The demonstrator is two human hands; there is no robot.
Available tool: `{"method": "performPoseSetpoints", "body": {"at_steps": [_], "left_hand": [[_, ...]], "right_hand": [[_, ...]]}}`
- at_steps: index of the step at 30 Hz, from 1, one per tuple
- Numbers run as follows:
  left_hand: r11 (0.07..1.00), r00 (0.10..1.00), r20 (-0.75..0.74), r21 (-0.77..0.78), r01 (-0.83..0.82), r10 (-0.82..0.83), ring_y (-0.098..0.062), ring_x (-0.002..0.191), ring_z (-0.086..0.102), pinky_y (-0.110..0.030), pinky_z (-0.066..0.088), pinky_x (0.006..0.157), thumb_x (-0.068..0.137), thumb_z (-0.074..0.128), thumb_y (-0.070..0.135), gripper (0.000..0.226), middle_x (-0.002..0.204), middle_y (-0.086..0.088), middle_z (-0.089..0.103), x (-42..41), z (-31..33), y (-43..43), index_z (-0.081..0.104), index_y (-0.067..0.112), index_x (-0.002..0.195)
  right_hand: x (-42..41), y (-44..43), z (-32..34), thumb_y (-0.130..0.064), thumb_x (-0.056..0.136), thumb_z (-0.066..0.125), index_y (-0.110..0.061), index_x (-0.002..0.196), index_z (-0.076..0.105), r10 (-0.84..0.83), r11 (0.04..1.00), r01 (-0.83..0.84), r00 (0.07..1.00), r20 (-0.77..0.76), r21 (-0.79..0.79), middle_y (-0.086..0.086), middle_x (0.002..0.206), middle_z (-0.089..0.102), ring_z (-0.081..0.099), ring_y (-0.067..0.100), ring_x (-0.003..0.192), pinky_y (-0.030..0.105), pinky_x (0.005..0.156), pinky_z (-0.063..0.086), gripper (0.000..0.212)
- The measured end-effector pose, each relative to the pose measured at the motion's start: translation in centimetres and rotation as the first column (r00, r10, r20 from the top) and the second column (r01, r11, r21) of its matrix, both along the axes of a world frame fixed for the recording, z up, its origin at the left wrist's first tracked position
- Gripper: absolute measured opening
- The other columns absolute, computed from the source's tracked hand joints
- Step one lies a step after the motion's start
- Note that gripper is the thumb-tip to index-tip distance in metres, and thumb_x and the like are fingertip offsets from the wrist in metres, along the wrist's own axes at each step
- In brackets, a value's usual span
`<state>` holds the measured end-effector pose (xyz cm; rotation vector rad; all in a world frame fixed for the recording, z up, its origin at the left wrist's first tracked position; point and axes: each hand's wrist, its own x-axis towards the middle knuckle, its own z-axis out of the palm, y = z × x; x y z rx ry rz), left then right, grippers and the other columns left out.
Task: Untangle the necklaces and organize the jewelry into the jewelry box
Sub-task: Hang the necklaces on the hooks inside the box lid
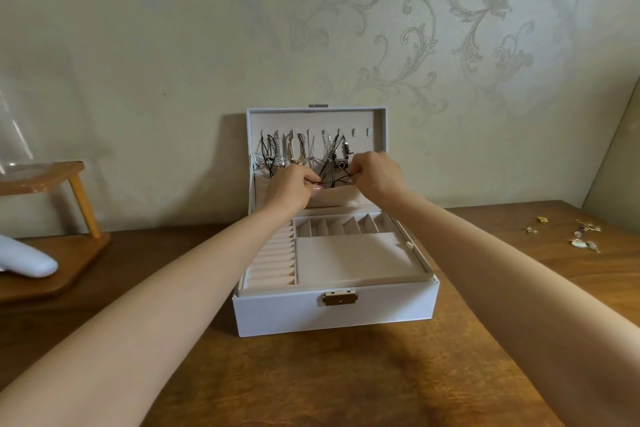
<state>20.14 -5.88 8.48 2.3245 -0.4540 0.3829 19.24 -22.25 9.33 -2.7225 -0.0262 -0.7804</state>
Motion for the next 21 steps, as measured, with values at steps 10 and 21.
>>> {"method": "performPoseSetpoints", "body": {"at_steps": [10, 21], "left_hand": [[0.991, 1.000, 0.020, 0.137, -0.011, 0.008, -0.024, 0.063, 0.042, -0.028, 0.029, 0.056, 0.095, 0.054, 0.016, 0.042, 0.052, -0.001, 0.039, 0.3, 0.2, -0.4, 0.041, 0.011, 0.056], [0.979, 0.996, 0.071, 0.192, -0.065, 0.053, -0.033, 0.089, 0.065, -0.037, 0.052, 0.077, 0.093, 0.054, 0.013, 0.016, 0.094, -0.014, 0.069, 0.6, 0.2, -0.8, 0.069, 0.008, 0.091]], "right_hand": [[0.2, 0.1, -1.4, -0.012, 0.092, 0.048, -0.007, 0.104, 0.067, 0.061, 0.994, -0.043, 0.980, 0.189, -0.099, 0.014, 0.105, 0.061, 0.059, 0.036, 0.092, 0.037, 0.074, 0.043, 0.023], [0.1, 1.0, -2.3, 0.007, 0.080, 0.054, 0.001, 0.091, 0.063, 0.316, 0.947, -0.321, 0.910, 0.269, -0.026, 0.015, 0.088, 0.067, 0.059, 0.035, 0.083, 0.043, 0.068, 0.048, 0.016]]}}
